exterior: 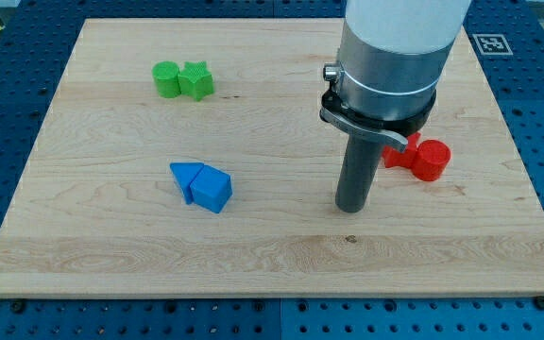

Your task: Point at the blue cube

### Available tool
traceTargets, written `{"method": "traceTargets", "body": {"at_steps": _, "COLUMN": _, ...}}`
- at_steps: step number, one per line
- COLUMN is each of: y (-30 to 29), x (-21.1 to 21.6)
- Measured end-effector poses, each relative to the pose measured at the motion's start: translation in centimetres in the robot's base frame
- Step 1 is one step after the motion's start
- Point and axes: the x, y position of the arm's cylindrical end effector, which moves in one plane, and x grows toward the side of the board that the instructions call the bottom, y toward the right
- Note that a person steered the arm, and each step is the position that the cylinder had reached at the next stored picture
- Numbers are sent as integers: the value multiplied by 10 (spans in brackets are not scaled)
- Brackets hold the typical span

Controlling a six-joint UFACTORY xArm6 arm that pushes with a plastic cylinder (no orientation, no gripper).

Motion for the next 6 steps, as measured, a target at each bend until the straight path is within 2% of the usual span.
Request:
{"method": "traceTargets", "body": {"at_steps": 3, "y": 0, "x": 0}}
{"method": "traceTargets", "body": {"at_steps": 5, "y": 0, "x": -27}}
{"method": "traceTargets", "body": {"at_steps": 6, "y": -7, "x": -5}}
